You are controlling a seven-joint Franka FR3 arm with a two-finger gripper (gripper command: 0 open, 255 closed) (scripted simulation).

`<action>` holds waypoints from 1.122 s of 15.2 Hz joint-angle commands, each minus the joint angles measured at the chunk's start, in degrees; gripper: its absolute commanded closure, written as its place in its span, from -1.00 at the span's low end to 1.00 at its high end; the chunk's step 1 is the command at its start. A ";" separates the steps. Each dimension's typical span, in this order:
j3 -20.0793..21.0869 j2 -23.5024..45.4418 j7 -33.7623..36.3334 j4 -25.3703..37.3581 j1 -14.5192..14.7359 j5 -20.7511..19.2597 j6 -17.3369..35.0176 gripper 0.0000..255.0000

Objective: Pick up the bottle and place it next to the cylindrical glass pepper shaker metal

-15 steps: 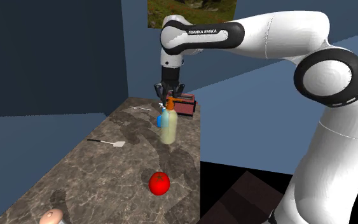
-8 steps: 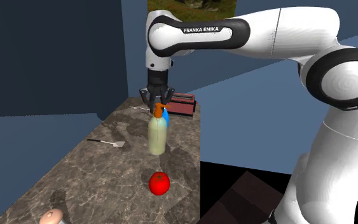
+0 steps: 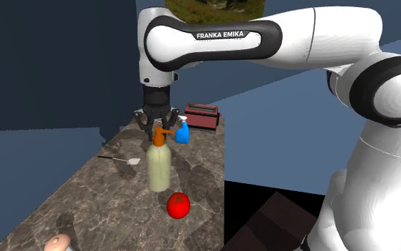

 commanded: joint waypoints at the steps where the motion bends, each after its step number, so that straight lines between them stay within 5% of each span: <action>1: 1.32 1.03 3.05 1.51 1.61 -0.21 -0.26 1.00; 10: 6.17 8.07 15.16 10.41 8.88 -2.28 -1.50 1.00; 17: 8.76 17.50 24.18 23.40 16.02 -5.48 -4.84 1.00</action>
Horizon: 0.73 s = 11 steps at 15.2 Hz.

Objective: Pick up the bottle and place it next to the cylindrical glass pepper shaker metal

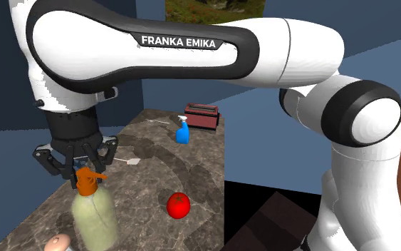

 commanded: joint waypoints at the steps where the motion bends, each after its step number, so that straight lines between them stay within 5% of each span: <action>1: 0.51 2.81 2.38 3.69 2.13 -0.97 -0.79 1.00; 11: 0.38 1.22 1.88 -6.47 1.28 -0.51 7.77 1.00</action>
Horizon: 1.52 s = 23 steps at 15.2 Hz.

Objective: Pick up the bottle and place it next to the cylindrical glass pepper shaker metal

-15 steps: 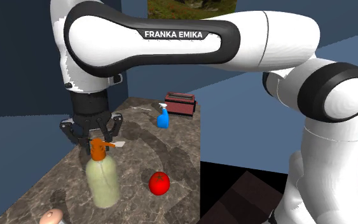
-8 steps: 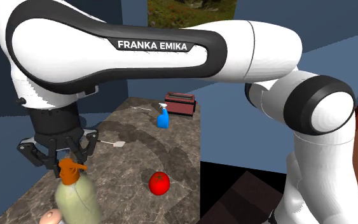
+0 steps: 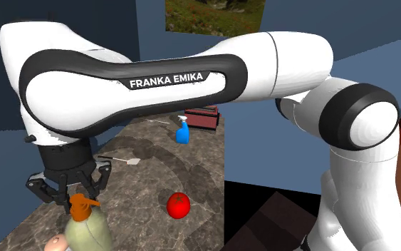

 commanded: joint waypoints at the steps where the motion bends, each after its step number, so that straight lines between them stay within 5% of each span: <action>1: -0.01 -0.29 -0.07 -1.87 -0.14 0.08 1.65 1.00; 23: -0.55 2.26 -0.36 -15.23 -0.45 -0.62 17.43 1.00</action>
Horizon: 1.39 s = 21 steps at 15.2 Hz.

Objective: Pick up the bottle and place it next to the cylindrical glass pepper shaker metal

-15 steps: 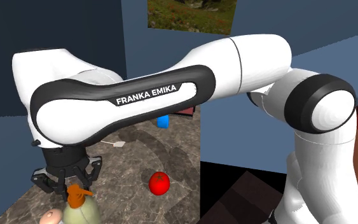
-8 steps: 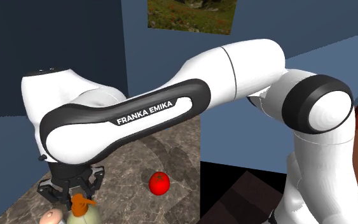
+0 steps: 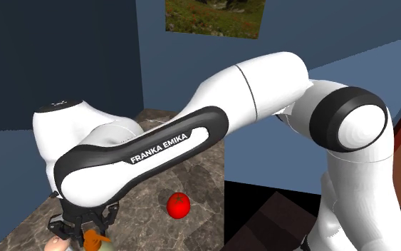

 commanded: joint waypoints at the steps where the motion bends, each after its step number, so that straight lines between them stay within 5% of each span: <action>1: -0.10 0.43 -0.12 -0.89 -0.08 -0.10 1.36 1.00; 21: -1.28 7.56 0.34 -6.10 0.67 -2.01 13.53 1.00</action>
